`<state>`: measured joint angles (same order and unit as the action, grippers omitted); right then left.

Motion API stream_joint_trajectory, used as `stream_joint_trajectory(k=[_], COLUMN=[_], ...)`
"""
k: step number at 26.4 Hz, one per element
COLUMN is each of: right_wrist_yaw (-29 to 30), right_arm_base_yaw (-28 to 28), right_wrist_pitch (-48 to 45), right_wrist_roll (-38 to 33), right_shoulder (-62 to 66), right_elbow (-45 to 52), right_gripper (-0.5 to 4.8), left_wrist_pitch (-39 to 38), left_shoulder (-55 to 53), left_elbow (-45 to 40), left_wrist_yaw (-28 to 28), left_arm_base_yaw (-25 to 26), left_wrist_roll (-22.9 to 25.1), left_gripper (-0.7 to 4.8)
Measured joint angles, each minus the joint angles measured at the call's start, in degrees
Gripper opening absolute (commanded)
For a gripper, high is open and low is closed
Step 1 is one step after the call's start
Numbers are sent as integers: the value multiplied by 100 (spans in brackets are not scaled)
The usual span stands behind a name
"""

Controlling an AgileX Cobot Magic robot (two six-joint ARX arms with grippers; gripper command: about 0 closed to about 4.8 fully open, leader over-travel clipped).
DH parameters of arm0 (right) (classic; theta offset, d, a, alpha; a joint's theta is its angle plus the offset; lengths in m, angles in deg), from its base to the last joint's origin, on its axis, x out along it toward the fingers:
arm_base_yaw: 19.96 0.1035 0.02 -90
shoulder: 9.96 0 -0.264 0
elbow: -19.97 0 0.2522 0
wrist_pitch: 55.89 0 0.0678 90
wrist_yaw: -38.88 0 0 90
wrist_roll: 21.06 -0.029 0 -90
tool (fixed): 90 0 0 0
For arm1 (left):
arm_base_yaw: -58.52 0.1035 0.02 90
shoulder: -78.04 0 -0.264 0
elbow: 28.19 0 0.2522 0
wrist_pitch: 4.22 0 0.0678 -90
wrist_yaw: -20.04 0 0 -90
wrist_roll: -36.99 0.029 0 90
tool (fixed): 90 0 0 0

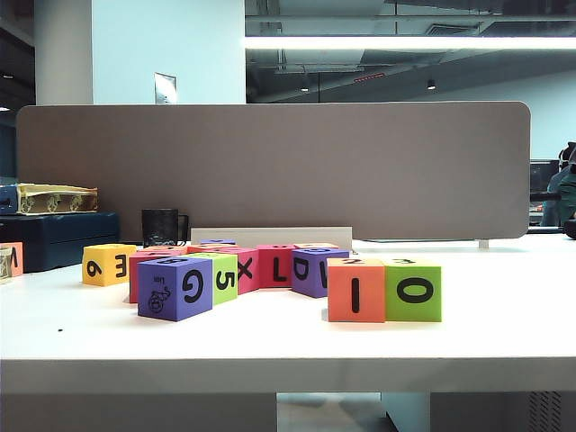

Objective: Select the appropriate blocks from the scattered letter blocks on the table and arrange them in a row to spell out "23".

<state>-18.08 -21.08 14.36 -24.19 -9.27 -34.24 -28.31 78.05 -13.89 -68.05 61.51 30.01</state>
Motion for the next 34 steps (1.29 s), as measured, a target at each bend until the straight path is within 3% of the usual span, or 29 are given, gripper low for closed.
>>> stream_joint_trajectory(k=[30, 34], right_wrist_yaw=[0, 0], right_arm_base_yaw=[-2, -2], right_wrist_pitch=[-20, -603], right_wrist_roll=[22, -7], right_shoulder=[0, 0], right_elbow=[2, 7], right_gripper=[-1, -1], left_wrist_pitch=[2, 2], left_shoulder=[2, 0], left_elbow=[2, 2], left_wrist_yaw=[-70, -70], left_arm_base_yaw=[-4, -4], left_wrist_roll=[-55, -55], left_gripper=[-5, -5])
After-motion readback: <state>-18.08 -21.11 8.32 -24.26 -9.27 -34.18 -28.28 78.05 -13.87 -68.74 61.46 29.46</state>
